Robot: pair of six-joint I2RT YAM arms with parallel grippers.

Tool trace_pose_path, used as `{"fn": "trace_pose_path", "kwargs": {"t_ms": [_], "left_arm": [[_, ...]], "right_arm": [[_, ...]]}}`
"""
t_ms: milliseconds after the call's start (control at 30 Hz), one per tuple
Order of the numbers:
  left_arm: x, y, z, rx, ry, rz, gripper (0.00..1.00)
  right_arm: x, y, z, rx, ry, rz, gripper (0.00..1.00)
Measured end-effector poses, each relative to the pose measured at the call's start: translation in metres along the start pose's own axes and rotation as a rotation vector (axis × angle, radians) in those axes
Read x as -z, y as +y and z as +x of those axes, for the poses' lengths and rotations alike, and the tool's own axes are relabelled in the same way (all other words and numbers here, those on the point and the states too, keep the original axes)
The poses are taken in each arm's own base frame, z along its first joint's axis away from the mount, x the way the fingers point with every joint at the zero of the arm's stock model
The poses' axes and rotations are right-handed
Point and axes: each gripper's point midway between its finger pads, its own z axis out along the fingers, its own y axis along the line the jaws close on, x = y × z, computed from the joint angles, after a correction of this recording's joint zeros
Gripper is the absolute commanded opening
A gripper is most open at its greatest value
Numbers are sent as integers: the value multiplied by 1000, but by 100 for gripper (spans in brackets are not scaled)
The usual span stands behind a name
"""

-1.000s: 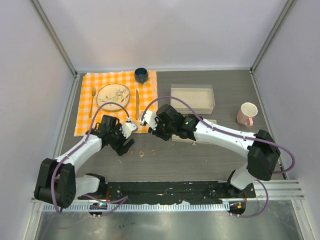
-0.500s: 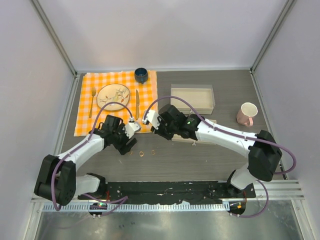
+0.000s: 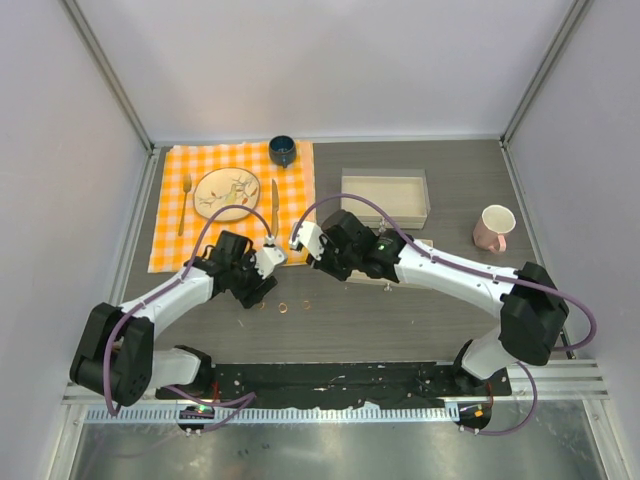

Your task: Organize the mixed jewelry

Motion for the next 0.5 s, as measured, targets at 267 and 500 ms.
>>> {"fn": "trace_pose_path", "kwargs": {"t_ms": [267,500], "left_arm": [[-1,-3,-1,-20,6,0,62],[1,-5,1,-31,13,-2,62]], "right_arm": [[0,1,3,-1,6,-2,27],[0,0,4,-3,8,0,27]]}}
